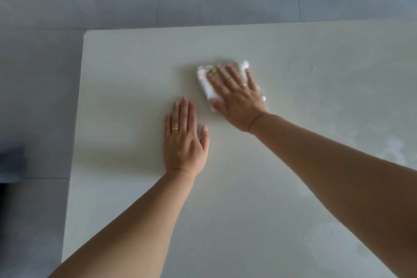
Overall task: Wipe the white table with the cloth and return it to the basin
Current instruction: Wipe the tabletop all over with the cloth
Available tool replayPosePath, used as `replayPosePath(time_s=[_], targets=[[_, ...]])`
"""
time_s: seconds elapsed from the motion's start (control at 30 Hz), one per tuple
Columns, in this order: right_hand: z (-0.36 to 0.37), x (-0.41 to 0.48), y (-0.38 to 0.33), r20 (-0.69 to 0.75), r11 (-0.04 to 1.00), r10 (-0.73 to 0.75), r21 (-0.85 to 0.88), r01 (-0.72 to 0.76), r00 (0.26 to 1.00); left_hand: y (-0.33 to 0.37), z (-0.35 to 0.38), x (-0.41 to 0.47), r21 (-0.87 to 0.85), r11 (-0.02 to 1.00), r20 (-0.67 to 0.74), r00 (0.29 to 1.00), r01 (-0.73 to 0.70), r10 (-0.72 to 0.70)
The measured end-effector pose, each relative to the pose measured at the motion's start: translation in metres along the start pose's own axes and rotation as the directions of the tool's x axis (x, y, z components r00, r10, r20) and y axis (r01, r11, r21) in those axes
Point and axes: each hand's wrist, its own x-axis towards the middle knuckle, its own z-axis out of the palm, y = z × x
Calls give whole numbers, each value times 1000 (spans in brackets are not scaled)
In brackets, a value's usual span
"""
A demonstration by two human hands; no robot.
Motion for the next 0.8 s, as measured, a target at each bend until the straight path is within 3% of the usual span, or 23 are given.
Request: replayPosePath(time_s=[0.1,0.17,0.2,0.27,0.33,0.37,0.43,0.5,0.57,0.63,0.67,0.73,0.8], targets=[[-1,23,17,-13,903,410,142,-404,912,0,0,1,-16,1000,-7,1000,1,-1],[0,32,-10,-30,844,512,202,-497,858,0,0,1,-20,1000,0,1000,4,-4],[2,34,-26,-35,874,460,194,-445,887,0,0,1,-20,1000,0,1000,5,-5],[3,31,-45,-20,979,180,103,-177,983,1,-1,0,-17,1000,-1,1000,8,-8],[-3,35,-26,14,997,-78,-3,78,997,1,-2,0,-14,1000,-2,1000,7,-7],[-6,41,-9,20,994,-103,-27,104,994,0,-1,0,-13,1000,-5,1000,5,-5],[-9,56,24,9,997,73,8,-73,997,-1,0,0,-11,1000,1,1000,1,-1],[-10,71,34,9,923,372,100,-371,928,0,0,1,-7,1000,2,1000,4,-4],[-9,81,10,-11,855,506,135,-500,862,0,1,0,-10,1000,3,1000,5,-5],[-7,84,-24,-15,927,359,123,-355,933,0,1,-1,-14,1000,2,1000,9,-9],[-6,82,-34,-1,973,211,96,-210,978,0,1,-1,-14,1000,3,1000,10,-10],[-9,83,-26,36,999,-40,22,40,999,0,1,0,-14,1000,0,1000,8,-8],[-12,95,6,31,999,-52,-8,53,998,0,1,1,-12,1000,-3,1000,1,-1]])
